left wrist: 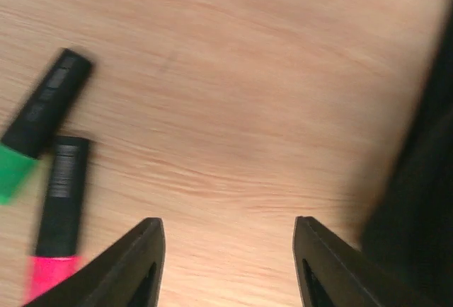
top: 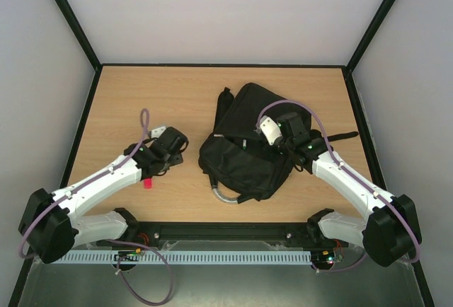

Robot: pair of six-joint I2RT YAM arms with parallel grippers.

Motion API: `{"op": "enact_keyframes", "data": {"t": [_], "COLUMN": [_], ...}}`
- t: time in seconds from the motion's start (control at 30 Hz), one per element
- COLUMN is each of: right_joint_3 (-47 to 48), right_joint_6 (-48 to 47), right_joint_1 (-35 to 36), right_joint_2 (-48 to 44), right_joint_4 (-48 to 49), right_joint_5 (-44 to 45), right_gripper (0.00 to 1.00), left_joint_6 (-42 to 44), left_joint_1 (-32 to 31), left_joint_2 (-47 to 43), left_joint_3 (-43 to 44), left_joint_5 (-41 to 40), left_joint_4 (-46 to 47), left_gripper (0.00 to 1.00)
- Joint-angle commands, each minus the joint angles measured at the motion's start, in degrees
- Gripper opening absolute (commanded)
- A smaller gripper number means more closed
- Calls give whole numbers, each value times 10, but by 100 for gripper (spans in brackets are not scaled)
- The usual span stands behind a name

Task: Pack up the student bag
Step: Pick up the personal item from the center of the board.

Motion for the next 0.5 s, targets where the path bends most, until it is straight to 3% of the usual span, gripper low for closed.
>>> {"op": "enact_keyframes", "data": {"t": [0.0,0.2,0.47], "right_joint_3": [2,2,2], "right_joint_6": [-6,-7,-8], "right_joint_1": [0,1,1], "right_joint_2": [-17,-18,-16], "right_joint_4": [-13,-13,-14], "right_joint_5": [-26,-26,-28], "right_gripper": [1,1,1], "left_joint_6": [-27,-47,-58], "left_joint_1": [56,68,87], "left_joint_2": [-28,-31,-10], "left_joint_3": [-36,-66,-91], "left_joint_5": [10,-9,-35], "left_joint_4": [-57,-84,-66], "left_gripper": [61,84,93]}}
